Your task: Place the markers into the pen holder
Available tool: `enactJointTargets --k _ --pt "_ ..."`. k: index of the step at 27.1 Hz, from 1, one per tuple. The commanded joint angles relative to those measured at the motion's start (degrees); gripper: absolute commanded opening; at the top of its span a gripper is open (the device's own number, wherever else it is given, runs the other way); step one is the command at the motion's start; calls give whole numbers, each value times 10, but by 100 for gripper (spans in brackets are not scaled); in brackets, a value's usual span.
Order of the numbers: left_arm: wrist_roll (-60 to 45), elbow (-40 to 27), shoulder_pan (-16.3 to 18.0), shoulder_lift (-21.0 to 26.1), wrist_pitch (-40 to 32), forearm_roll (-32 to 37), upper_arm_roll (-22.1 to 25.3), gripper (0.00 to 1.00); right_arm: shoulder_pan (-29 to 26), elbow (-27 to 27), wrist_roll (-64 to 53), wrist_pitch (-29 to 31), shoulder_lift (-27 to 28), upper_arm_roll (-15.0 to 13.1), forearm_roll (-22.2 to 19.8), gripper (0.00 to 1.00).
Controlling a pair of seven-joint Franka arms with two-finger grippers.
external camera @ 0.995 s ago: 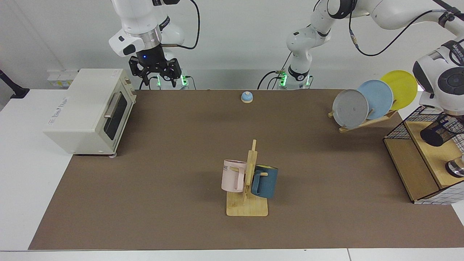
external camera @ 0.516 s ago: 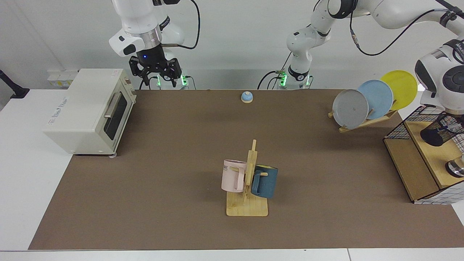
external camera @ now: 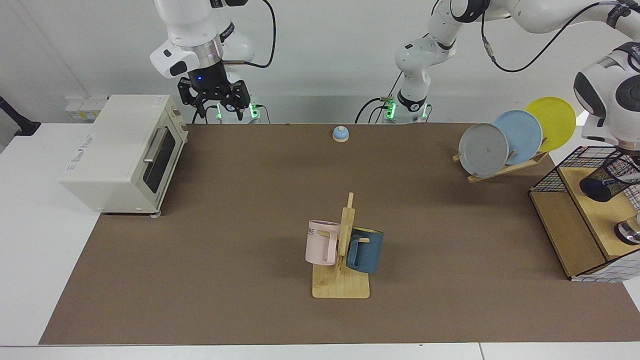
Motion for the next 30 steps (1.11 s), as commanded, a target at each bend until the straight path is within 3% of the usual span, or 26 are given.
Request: enactJointTargets --k 1,14,24,30 --pt "-3 -1 -2 -24 -3 -20 0 99 -17 -15 -12 12 -11 7 6 100" --pt "0 -1 -1 -72 -10 -58 -4 99 -25 -7 -10 8 -5 6 7 100" --pt "1 -1 0 -83 -14 -72 -4 99 -33 61 -6 -41 35 6 2 100" --pt "0 -2 -1 -90 -14 -78 -4 99 -37 75 -6 -39 43 6 -1 100"
